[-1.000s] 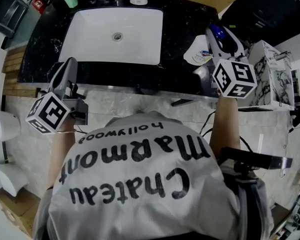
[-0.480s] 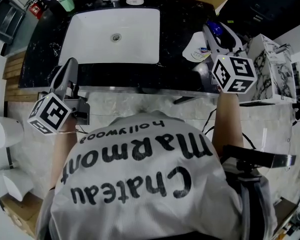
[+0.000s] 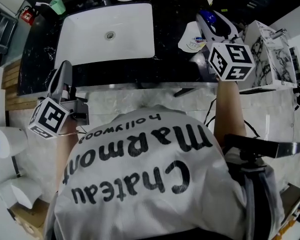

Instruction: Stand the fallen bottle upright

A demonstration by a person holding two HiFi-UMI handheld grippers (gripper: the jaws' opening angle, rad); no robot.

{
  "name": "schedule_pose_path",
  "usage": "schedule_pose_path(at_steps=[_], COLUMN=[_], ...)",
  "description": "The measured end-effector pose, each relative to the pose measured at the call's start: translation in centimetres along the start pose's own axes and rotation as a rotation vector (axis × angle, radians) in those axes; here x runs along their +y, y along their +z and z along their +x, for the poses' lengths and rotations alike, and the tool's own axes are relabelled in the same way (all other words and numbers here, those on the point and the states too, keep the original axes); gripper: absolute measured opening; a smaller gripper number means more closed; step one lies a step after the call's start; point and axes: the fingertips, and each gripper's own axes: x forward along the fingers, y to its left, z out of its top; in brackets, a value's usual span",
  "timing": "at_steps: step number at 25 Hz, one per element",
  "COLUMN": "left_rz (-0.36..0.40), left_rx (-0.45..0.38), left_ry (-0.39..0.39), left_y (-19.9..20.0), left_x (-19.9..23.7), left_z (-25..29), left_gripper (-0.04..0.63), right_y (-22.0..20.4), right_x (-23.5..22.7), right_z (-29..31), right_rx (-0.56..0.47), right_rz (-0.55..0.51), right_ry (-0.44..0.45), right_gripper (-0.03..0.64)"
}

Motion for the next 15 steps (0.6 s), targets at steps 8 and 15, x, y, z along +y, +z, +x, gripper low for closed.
schedule_pose_path(at_steps=[8, 15], left_rz=[-0.038, -0.034], left_rx=[-0.005, -0.018], left_ry=[-0.017, -0.03], left_y=[-0.4, 1.8], left_x=[-0.3, 0.5], left_z=[0.3, -1.2], left_gripper=[0.014, 0.014], right_y=[-0.8, -0.8], right_x=[-1.1, -0.8], right_z=[0.1, 0.0], right_rx=[0.004, 0.003], right_rz=[0.013, 0.017], right_ry=[-0.008, -0.016], right_gripper=[0.158, 0.158])
